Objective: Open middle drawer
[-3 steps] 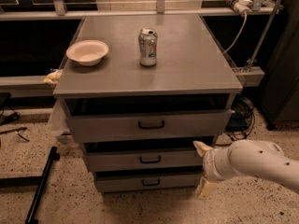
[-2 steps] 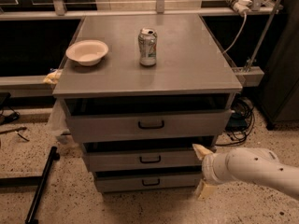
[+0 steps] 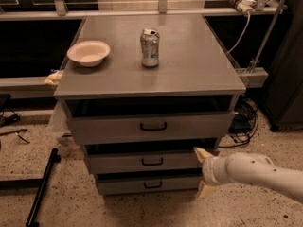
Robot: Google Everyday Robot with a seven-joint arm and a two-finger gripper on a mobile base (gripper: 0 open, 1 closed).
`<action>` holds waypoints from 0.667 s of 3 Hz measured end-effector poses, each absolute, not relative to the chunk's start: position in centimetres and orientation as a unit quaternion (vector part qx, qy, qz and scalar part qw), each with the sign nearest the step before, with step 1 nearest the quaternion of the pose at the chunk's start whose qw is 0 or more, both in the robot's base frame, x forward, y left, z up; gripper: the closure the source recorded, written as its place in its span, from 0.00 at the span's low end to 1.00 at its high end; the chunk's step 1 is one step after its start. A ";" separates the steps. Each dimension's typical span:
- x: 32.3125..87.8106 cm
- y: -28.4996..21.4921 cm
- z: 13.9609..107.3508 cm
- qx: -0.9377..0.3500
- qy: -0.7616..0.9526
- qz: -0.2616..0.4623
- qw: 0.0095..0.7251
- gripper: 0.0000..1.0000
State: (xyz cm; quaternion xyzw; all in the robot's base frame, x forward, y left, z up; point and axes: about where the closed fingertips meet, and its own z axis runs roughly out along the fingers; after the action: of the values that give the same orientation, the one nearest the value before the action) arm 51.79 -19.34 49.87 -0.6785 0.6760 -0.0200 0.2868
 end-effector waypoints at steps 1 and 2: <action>53.2 -19.1 48.5 -0.676 0.674 -0.013 0.296 0.00; 54.8 -18.5 47.4 -0.679 0.670 -0.004 0.300 0.00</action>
Offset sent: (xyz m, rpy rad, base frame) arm 0.0537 0.0129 -0.0358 0.0567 0.0013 0.0332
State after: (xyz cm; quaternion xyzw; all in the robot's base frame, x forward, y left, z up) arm 54.82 -18.51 47.41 -0.6791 0.6702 -0.0040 0.2995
